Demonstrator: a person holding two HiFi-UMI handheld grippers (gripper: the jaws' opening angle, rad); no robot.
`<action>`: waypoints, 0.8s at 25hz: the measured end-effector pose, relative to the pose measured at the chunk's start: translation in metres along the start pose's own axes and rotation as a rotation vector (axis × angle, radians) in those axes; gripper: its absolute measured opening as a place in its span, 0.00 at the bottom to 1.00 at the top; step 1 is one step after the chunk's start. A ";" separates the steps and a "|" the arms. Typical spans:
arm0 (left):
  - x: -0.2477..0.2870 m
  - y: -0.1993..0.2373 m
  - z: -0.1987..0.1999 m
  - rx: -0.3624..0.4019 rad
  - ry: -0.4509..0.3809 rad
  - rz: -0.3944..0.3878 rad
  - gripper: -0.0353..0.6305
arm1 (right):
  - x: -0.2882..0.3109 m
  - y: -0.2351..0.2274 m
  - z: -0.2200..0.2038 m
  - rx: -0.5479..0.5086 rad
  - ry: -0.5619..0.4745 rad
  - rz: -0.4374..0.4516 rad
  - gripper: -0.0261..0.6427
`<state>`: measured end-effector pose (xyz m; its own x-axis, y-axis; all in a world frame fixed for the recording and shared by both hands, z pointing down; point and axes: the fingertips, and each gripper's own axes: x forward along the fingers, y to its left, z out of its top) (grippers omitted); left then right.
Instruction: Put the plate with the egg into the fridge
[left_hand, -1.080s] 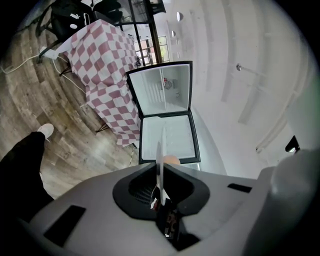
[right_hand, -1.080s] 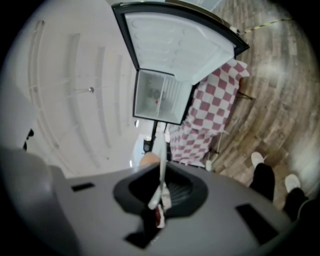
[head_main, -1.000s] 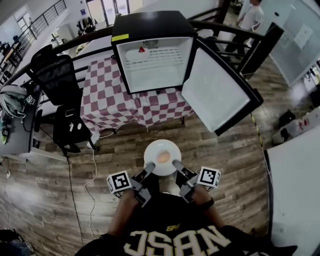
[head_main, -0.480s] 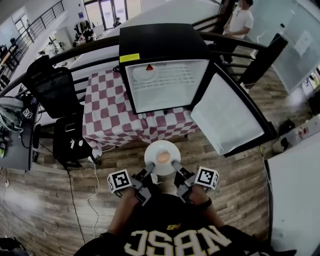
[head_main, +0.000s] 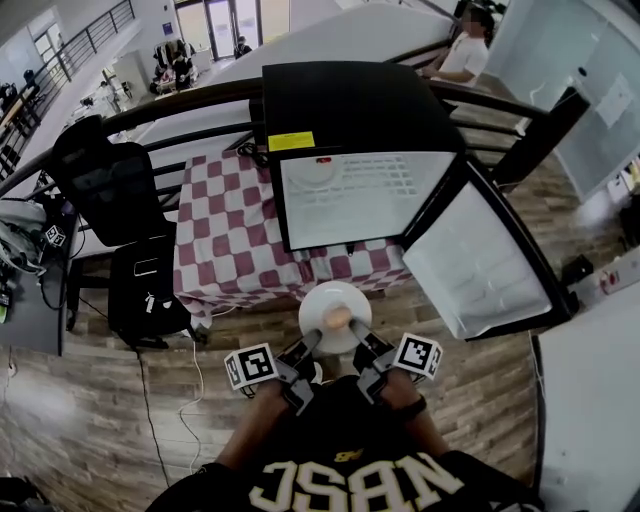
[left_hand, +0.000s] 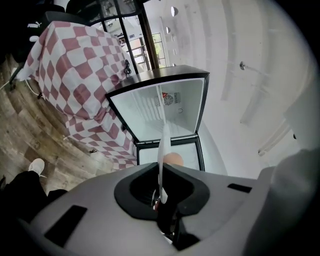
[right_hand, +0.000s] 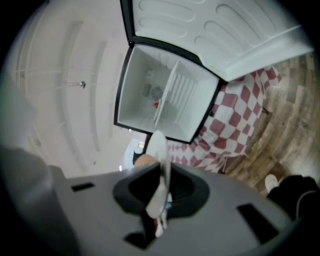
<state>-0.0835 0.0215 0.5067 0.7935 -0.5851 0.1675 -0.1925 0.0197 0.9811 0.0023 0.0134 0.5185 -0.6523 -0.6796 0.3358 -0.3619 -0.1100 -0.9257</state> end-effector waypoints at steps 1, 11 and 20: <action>0.001 0.000 0.005 -0.004 -0.002 -0.009 0.11 | 0.005 0.000 0.002 0.008 -0.009 -0.001 0.10; 0.028 0.016 0.040 -0.084 -0.024 -0.054 0.11 | 0.041 -0.010 0.024 -0.012 0.025 0.008 0.10; 0.075 0.065 0.067 -0.057 -0.054 0.061 0.11 | 0.081 -0.049 0.060 -0.031 0.063 -0.010 0.10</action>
<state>-0.0748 -0.0756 0.5765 0.7489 -0.6240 0.2230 -0.2051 0.1018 0.9734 0.0075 -0.0798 0.5805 -0.6888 -0.6314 0.3561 -0.3882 -0.0936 -0.9168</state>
